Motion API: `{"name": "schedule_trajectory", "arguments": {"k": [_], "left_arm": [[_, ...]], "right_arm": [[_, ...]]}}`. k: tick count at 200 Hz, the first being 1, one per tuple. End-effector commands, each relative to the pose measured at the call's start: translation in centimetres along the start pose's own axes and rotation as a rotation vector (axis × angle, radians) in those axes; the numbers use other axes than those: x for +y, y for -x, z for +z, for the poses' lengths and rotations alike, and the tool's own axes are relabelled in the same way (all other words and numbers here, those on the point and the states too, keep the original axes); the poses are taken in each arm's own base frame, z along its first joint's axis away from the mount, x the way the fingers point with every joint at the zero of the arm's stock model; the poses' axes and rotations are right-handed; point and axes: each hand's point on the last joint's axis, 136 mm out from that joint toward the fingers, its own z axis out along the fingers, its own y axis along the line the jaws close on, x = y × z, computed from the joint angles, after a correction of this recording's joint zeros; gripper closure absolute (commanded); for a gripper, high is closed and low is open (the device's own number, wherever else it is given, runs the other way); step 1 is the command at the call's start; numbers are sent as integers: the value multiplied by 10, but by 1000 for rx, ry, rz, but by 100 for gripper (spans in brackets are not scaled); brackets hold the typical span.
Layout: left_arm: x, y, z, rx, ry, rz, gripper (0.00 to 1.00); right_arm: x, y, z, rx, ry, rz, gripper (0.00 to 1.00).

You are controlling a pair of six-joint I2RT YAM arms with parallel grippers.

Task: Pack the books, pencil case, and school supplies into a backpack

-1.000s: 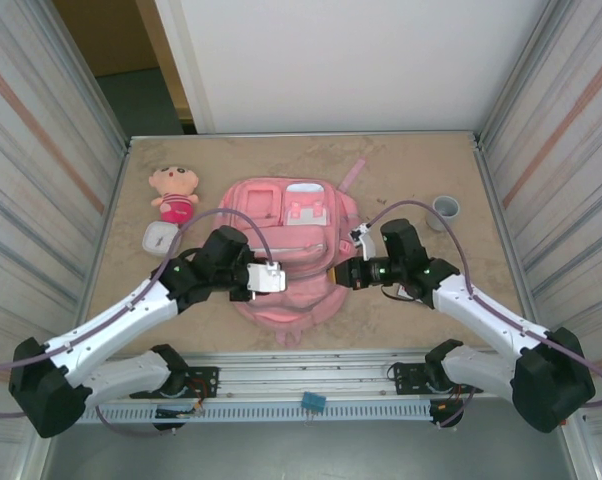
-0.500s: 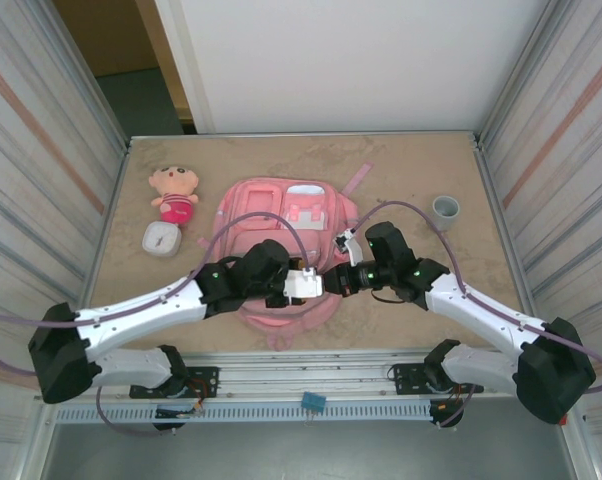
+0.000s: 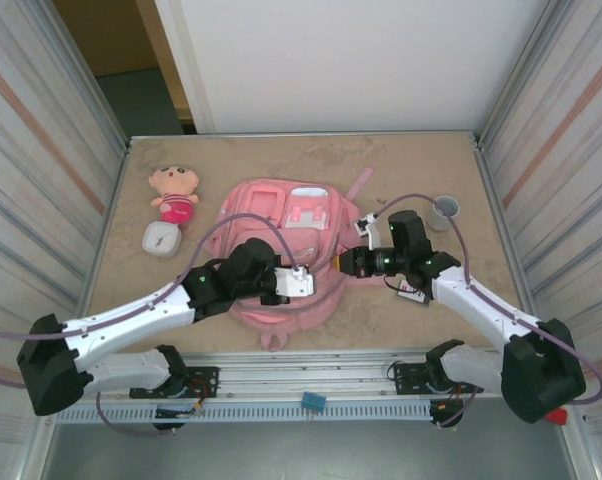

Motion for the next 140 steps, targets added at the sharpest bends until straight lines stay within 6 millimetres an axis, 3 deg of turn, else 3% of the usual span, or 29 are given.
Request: {"name": "schedule_trajectory", "arguments": {"k": [1, 48, 84, 97, 118, 140], "left_arm": [[-23, -5, -17, -26, -91, 44, 98], [-31, 15, -23, -149, -126, 59, 98], [-33, 9, -17, -115, -142, 45, 98], [-30, 7, -17, -95, -129, 29, 88], [-19, 2, -26, -56, -90, 3, 57], [-8, -11, -44, -54, -67, -61, 47]], "right_arm": [[-32, 49, -14, -139, -84, 0, 100], [-71, 86, 4, -172, -135, 52, 100], [-72, 96, 9, -174, -128, 47, 100], [-66, 97, 7, -171, -118, 32, 100], [-56, 93, -4, -167, -131, 17, 59], [-43, 84, -23, -203, -160, -33, 45]]}}
